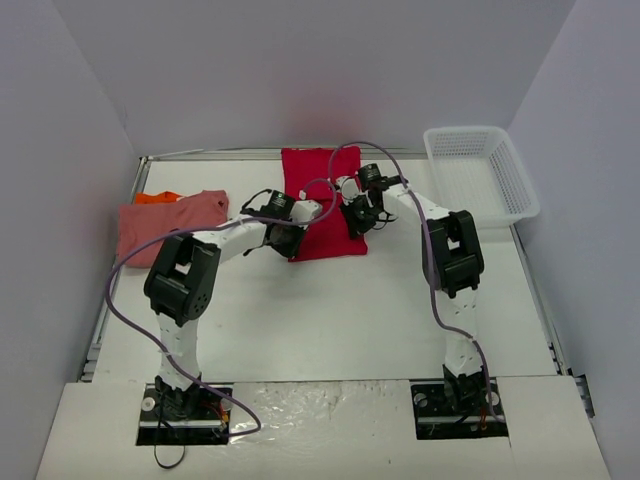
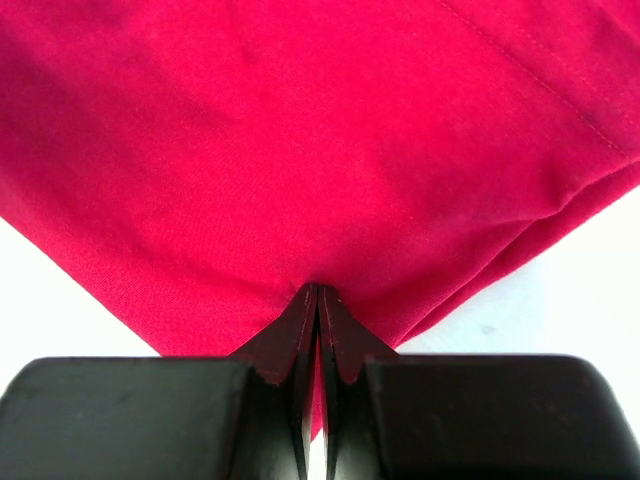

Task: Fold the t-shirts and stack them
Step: Fold the folded rectangular tshirt in 1/3 of the way

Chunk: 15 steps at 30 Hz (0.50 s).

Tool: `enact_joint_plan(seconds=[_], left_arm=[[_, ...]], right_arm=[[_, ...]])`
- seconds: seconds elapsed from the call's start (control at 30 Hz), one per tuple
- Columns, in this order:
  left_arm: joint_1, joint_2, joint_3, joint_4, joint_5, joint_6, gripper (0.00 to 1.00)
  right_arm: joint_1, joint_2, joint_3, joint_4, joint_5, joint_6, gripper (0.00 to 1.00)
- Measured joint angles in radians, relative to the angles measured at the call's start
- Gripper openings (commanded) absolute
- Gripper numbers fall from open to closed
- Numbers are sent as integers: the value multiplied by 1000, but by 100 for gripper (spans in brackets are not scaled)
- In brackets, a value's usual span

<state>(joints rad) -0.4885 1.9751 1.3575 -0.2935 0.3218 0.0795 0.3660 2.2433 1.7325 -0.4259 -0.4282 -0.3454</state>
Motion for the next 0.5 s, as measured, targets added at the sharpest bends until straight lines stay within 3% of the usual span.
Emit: enact_joint_plan(seconds=[0.5], left_arm=[[-9,-58,-66,-63,45,37,2]], right_arm=[[35,-80,-129,5,-13,-17,0]])
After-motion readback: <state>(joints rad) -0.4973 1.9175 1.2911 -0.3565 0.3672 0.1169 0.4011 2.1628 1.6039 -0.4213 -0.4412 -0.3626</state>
